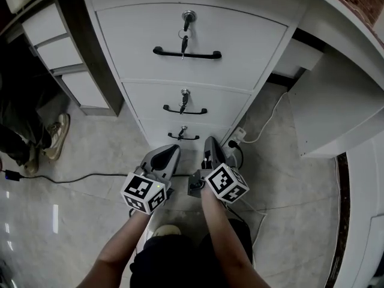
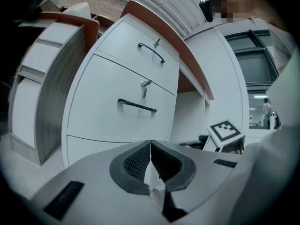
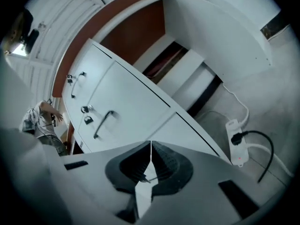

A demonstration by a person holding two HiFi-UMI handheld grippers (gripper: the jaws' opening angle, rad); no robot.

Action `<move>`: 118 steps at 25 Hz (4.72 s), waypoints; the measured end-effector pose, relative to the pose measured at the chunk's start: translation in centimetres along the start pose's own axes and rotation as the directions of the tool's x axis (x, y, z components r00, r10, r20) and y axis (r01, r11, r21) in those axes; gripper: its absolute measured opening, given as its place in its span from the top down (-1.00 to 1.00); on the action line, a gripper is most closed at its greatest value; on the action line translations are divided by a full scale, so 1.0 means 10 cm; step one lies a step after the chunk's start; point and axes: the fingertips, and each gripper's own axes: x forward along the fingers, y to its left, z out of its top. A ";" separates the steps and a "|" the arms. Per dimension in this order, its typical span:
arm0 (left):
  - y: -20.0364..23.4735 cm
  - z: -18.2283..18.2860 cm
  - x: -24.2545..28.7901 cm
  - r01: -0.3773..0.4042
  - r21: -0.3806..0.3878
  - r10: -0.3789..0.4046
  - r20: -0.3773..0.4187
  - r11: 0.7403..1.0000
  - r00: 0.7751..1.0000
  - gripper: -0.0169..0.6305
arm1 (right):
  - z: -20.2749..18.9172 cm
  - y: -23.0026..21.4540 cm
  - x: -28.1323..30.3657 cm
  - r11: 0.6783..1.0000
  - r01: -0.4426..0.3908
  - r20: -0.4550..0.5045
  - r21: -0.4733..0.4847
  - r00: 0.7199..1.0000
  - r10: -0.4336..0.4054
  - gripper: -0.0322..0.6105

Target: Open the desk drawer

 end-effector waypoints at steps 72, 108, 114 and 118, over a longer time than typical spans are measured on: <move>0.21 -0.38 -0.28 -0.058 0.030 0.060 -0.045 0.998 0.997 0.91 | -0.95 -0.33 0.34 0.869 -0.008 -0.094 0.495 0.994 0.062 0.75; 0.05 -0.22 -0.69 -0.045 0.063 0.048 -0.047 0.997 0.998 0.91 | -1.14 -0.25 -0.30 0.888 0.019 -0.146 0.459 0.988 0.054 0.75; -0.03 -0.22 -0.73 -0.043 0.063 0.045 -0.038 0.997 0.998 0.91 | -1.18 -0.24 -0.38 0.888 0.026 -0.155 0.459 0.987 0.052 0.75; -0.08 -0.21 -0.76 -0.041 0.062 0.043 -0.032 0.997 0.999 0.91 | -1.22 -0.22 -0.45 0.884 0.038 -0.163 0.465 0.986 0.043 0.75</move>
